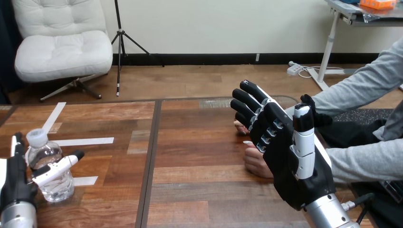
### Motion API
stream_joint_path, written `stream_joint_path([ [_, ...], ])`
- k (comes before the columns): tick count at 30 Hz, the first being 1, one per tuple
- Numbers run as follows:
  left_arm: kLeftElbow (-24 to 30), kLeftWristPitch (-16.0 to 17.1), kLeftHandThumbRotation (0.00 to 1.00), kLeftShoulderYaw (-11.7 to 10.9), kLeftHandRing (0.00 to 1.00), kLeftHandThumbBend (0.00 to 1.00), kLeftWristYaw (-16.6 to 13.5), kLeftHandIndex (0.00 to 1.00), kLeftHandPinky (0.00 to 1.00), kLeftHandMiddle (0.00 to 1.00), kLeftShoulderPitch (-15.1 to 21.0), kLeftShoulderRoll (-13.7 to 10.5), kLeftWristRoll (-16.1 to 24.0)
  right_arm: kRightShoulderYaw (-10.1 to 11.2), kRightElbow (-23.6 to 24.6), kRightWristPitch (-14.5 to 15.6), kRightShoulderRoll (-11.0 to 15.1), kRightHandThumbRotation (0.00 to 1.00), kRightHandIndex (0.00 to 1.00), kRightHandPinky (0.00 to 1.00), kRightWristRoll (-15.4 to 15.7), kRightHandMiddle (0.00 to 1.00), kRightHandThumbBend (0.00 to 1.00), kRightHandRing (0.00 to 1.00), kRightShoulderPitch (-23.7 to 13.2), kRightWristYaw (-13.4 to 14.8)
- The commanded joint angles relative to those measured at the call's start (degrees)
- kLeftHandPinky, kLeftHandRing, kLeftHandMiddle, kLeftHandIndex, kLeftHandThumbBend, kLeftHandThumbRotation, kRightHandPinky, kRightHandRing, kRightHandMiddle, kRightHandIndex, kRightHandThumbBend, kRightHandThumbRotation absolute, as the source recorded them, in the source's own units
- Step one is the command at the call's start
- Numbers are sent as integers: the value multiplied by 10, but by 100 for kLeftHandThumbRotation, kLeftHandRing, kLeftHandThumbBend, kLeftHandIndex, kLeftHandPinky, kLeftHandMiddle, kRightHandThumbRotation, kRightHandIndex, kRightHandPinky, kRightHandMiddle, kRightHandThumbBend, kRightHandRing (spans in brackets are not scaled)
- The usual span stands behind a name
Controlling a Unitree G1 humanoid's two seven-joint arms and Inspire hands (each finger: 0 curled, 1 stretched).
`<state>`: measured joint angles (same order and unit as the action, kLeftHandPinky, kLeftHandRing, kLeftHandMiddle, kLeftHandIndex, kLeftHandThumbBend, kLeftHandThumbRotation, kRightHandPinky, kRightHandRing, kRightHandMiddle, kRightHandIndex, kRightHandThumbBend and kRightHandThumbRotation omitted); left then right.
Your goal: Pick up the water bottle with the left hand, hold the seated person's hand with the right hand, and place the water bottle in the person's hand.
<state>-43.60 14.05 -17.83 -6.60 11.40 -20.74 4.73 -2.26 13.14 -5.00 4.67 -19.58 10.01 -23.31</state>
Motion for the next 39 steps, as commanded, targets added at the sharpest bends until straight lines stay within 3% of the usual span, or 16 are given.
stream_joint_path([
  [1, -25, -8, 24, 12, 100, 100, 5, 100, 97, 100, 57, -20, -3, 1, 16, -10, 0, 100, 91, 99, -5, 92, 81, 93, -34, -4],
  [15, -84, -8, 25, 19, 100, 98, 10, 100, 97, 100, 92, -29, -8, 1, 19, -6, -1, 100, 91, 99, -5, 92, 81, 93, -32, -2],
  [31, -114, -36, 20, 18, 100, 95, 24, 100, 96, 100, 117, -35, -27, 0, 21, -4, 0, 100, 91, 99, -6, 92, 82, 93, -31, -2],
  [39, -99, -48, 6, 6, 85, 93, 9, 87, 83, 86, 116, -27, -41, 0, 21, -4, -2, 100, 91, 99, -7, 92, 82, 93, -31, -1],
])
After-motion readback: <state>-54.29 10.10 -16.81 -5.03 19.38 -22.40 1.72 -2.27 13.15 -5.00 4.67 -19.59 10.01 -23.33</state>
